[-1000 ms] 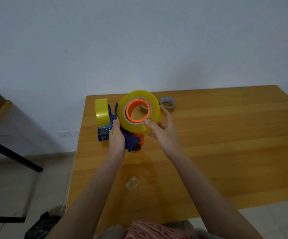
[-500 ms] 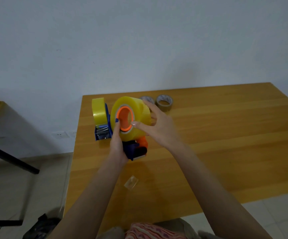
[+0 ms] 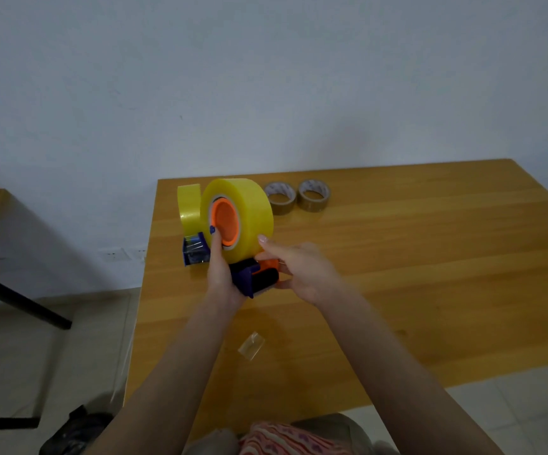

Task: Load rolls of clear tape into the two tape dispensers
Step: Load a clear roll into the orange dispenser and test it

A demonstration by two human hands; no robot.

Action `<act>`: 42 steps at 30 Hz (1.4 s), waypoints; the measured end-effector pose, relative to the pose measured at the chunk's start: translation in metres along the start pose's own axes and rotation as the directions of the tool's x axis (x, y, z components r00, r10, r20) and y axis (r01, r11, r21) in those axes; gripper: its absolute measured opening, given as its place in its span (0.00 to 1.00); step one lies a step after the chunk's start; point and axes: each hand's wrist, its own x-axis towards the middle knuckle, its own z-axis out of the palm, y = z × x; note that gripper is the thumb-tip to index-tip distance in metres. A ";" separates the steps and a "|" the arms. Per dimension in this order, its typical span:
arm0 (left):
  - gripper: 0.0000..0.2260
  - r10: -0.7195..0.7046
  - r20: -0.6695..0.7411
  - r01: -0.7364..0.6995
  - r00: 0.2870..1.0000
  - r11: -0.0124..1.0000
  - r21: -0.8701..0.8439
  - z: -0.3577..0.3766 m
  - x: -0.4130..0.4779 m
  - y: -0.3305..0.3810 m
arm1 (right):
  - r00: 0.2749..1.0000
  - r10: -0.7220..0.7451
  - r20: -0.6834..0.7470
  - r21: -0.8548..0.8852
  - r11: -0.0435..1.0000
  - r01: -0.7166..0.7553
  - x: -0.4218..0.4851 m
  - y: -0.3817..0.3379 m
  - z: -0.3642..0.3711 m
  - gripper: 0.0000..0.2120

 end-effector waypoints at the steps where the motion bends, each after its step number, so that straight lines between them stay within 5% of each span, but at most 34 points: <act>1: 0.23 0.006 0.003 -0.006 1.000 1.000 -0.007 0.000 -0.001 0.000 | 1.000 0.010 -0.007 0.000 1.000 -0.010 0.000 0.000 0.001 0.16; 21: 0.29 0.019 -0.026 -0.021 0.999 0.997 -0.072 -0.024 0.006 0.003 | 0.975 0.209 0.076 0.180 0.959 -0.220 0.004 0.005 0.024 0.12; 26: 0.26 0.059 -0.002 -0.058 0.998 0.992 -0.110 -0.025 0.002 0.007 | 0.973 0.227 0.042 0.233 0.945 -0.230 0.000 -0.001 0.035 0.02; 35: 0.31 0.074 -0.101 -0.086 0.992 0.989 -0.121 -0.028 0.003 -0.003 | 0.964 -0.064 -0.260 -0.059 0.997 0.050 -0.012 -0.022 0.031 0.11; 42: 0.25 0.101 0.011 -0.099 0.995 0.988 -0.117 -0.019 -0.003 -0.012 | 0.956 -0.213 -0.201 -0.204 0.964 0.172 -0.017 -0.037 0.020 0.08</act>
